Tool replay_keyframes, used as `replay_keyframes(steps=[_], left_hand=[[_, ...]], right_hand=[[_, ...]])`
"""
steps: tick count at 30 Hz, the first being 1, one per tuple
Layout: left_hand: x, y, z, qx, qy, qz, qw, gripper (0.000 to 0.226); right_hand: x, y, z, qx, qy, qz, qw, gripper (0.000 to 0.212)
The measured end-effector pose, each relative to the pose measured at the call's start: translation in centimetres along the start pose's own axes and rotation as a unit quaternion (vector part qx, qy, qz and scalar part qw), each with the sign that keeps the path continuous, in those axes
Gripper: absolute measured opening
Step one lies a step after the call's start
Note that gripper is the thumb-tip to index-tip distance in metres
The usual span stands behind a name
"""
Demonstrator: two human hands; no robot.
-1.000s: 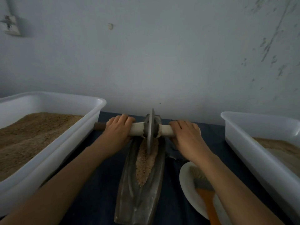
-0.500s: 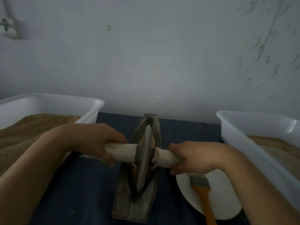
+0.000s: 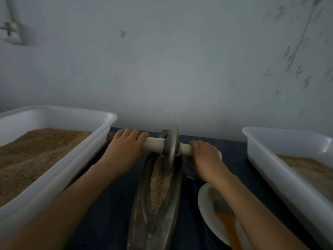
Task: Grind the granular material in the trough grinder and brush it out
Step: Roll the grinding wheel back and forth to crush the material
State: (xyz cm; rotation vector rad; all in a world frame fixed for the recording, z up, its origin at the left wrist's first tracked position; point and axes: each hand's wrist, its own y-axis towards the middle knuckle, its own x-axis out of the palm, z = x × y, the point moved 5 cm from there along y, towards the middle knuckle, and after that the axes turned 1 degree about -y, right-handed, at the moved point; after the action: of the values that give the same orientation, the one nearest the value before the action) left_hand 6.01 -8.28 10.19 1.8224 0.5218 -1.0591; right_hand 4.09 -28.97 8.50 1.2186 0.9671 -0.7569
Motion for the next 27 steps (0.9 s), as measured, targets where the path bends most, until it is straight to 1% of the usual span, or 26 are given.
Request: replay_keyframes(steps=[3, 4, 6, 8, 10, 12, 13, 15, 18, 20, 21, 23, 24, 25, 27], left_hand=[[-0.9, -0.2, 0.5, 0.015, 0.008, -0.043, 0.999, 0.043], [-1.3, -0.3, 0.5, 0.019, 0.004, -0.075, 0.997, 0.043], [-2.2, -0.9, 0.6, 0.031, -0.026, -0.164, 0.986, 0.042], [-3.2, -1.8, 0.8, 0.047, -0.083, -0.262, 0.960, 0.036], [-4.3, -2.8, 0.7, 0.058, -0.149, -0.338, 0.927, 0.028], [-5.0, -3.4, 0.6, 0.067, -0.182, -0.378, 0.905, 0.027], [-5.1, -3.4, 0.6, 0.068, -0.189, -0.387, 0.900, 0.027], [-4.8, -3.1, 0.6, 0.065, -0.191, -0.385, 0.900, 0.027], [-3.0, -2.0, 0.5, 0.038, -0.144, -0.351, 0.924, 0.031], [-1.5, -1.3, 0.1, 0.019, -0.078, -0.293, 0.953, 0.035], [-0.8, -1.1, -0.2, 0.013, -0.050, -0.256, 0.965, 0.037], [0.5, -0.7, -0.7, -0.006, -0.024, -0.179, 0.984, 0.041], [0.9, -0.7, -0.8, -0.019, -0.026, -0.144, 0.989, 0.043], [1.3, -0.6, -0.9, -0.029, -0.033, -0.113, 0.993, 0.044], [1.6, -0.6, -0.7, -0.035, -0.042, -0.062, 0.997, 0.043]], right_hand=[[-0.3, -0.7, 0.0, -0.015, -0.024, -0.083, 0.996, 0.032], [-0.8, -1.0, -0.3, -0.021, -0.022, -0.112, 0.993, 0.031], [-2.1, -1.9, -1.2, -0.034, -0.003, -0.184, 0.982, 0.031], [-3.5, -2.9, -2.1, -0.045, 0.025, -0.273, 0.961, 0.030], [-4.9, -4.1, -2.9, -0.070, 0.037, -0.341, 0.937, 0.030], [-5.7, -4.9, -3.3, -0.083, 0.025, -0.373, 0.924, 0.036], [-5.8, -5.0, -3.3, -0.085, 0.018, -0.378, 0.922, 0.038], [-5.7, -4.7, -3.2, -0.078, 0.021, -0.379, 0.922, 0.034], [-5.1, -3.7, -2.6, -0.054, 0.061, -0.353, 0.932, 0.023], [-4.4, -2.5, -2.2, -0.042, 0.076, -0.290, 0.953, 0.020], [-4.2, -1.9, -2.1, -0.040, 0.062, -0.238, 0.968, 0.018], [-3.3, -1.0, -2.0, -0.044, -0.006, -0.114, 0.992, 0.029], [-2.8, -0.6, -2.0, -0.045, -0.032, -0.062, 0.997, 0.036], [-2.4, -0.4, -2.0, -0.043, -0.043, -0.022, 0.998, 0.042], [-1.9, -0.3, -1.8, -0.044, -0.036, 0.015, 0.998, 0.048]])
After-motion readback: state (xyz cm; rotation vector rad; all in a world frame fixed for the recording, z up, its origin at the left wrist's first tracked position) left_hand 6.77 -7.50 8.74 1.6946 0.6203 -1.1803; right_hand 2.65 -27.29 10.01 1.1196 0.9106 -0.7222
